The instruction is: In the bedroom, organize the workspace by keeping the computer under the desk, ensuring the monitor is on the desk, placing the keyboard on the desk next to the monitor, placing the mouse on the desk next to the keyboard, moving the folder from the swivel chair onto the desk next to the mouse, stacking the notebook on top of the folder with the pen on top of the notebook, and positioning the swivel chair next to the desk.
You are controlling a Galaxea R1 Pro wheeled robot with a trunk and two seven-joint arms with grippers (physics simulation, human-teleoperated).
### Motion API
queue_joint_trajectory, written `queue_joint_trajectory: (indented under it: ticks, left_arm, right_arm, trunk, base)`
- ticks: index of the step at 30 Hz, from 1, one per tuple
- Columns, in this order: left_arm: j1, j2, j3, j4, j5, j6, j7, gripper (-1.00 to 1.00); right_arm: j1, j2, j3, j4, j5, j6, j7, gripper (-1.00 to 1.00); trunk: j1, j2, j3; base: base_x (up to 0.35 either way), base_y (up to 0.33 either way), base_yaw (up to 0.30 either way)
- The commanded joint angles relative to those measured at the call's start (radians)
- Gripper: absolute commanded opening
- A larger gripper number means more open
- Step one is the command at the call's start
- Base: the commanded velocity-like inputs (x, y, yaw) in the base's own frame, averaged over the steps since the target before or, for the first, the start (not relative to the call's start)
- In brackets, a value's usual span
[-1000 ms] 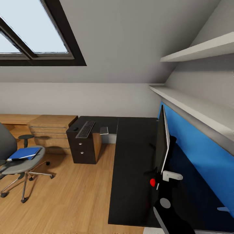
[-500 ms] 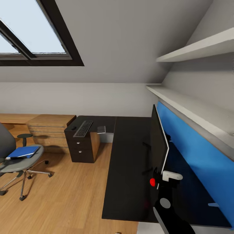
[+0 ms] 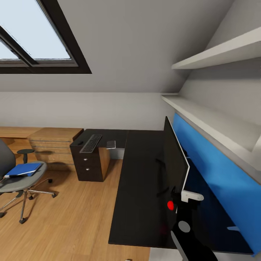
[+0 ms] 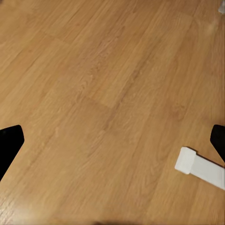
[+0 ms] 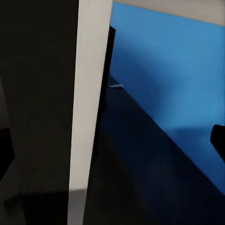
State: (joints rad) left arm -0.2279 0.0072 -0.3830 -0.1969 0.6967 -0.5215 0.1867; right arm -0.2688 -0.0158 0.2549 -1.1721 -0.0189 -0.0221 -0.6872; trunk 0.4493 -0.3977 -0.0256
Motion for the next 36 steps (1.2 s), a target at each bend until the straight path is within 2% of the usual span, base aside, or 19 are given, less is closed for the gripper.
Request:
queue_joint_trajectory:
  ticks: [1, 19, 29, 36]
  left_arm:
    - [-0.001, 0.001, -0.008, -0.001, 0.001, -0.002, 0.008, 1.00]
    - [-0.001, 0.001, -0.008, -0.001, 0.000, -0.002, 0.011, 1.00]
    - [-0.001, 0.000, -0.009, -0.001, 0.000, -0.002, 0.011, 1.00]
    - [-0.001, 0.001, -0.009, -0.001, 0.000, -0.002, 0.011, 1.00]
  right_arm:
    - [-0.001, -0.001, 0.003, 0.000, -0.002, -0.002, -0.006, 1.00]
    - [-0.001, -0.001, 0.003, 0.001, -0.001, -0.002, -0.005, 1.00]
    - [-0.001, -0.001, 0.003, 0.000, -0.001, -0.002, -0.006, 1.00]
    - [-0.001, -0.001, 0.004, 0.000, -0.001, -0.002, -0.005, 1.00]
  trunk:
    - [0.001, -0.002, -0.002]
    - [0.001, -0.002, -0.002]
    - [0.001, -0.002, -0.002]
    - [0.001, -0.002, -0.002]
  base:
    - [0.000, -0.053, 0.000]
    - [0.000, -0.106, 0.000]
    - [-0.002, -0.016, 0.000]
    - [-0.279, 0.000, 0.000]
